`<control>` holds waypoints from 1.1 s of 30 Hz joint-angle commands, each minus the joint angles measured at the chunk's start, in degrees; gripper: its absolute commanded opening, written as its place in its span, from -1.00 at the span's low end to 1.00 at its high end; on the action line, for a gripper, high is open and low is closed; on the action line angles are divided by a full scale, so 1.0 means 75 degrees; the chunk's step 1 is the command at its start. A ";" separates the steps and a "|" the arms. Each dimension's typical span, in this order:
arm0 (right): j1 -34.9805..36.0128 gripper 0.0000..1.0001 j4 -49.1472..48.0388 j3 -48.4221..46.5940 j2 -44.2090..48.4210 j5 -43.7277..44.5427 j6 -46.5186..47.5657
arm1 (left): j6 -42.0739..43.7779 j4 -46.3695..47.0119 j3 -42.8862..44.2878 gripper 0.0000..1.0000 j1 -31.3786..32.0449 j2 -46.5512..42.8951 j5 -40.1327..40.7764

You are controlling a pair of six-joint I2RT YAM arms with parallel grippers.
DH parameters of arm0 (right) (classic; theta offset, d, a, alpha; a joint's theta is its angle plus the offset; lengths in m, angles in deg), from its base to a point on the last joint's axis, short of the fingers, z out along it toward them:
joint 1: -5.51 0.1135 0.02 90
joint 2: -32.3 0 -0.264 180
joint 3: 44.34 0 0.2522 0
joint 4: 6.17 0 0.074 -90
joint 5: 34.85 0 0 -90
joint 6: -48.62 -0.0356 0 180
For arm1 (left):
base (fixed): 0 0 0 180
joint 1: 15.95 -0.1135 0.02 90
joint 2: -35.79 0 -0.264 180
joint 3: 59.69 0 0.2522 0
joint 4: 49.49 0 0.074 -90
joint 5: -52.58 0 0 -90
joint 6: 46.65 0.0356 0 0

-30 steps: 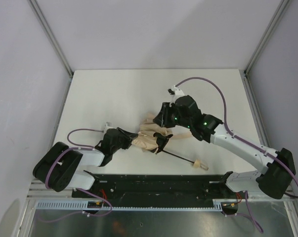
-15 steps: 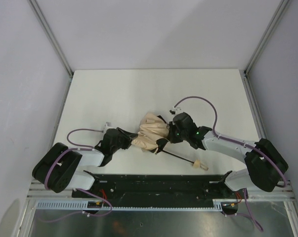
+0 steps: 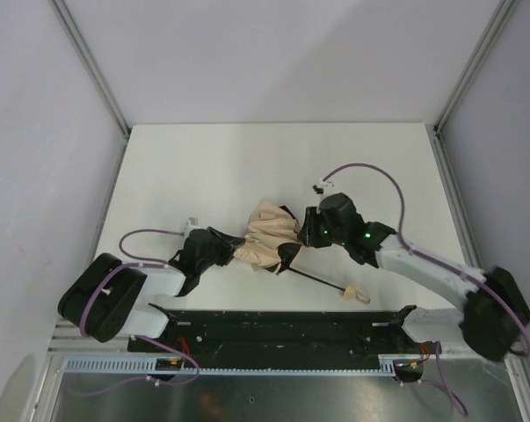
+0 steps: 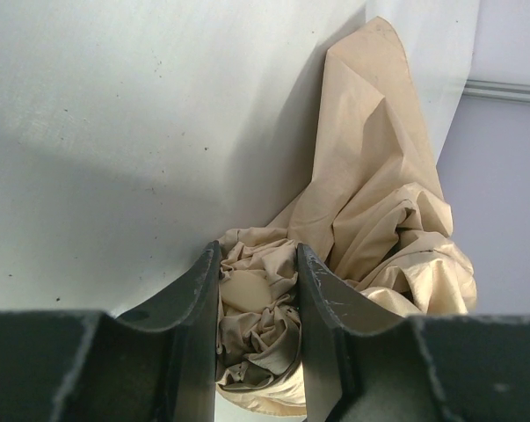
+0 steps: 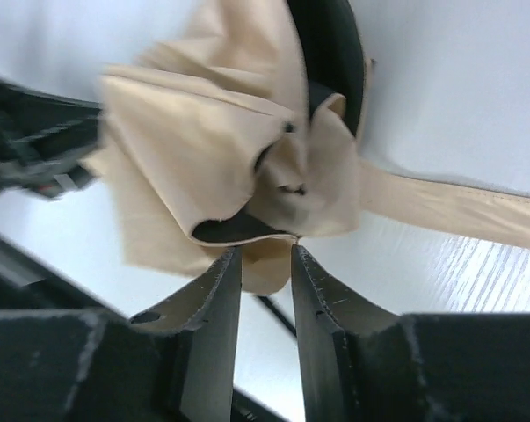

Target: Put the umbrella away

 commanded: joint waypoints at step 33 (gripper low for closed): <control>-0.1892 -0.60 -0.2865 0.1009 -0.2461 -0.0093 -0.6225 | 0.0831 -0.0218 -0.0017 -1.00 0.0069 0.0040 0.0025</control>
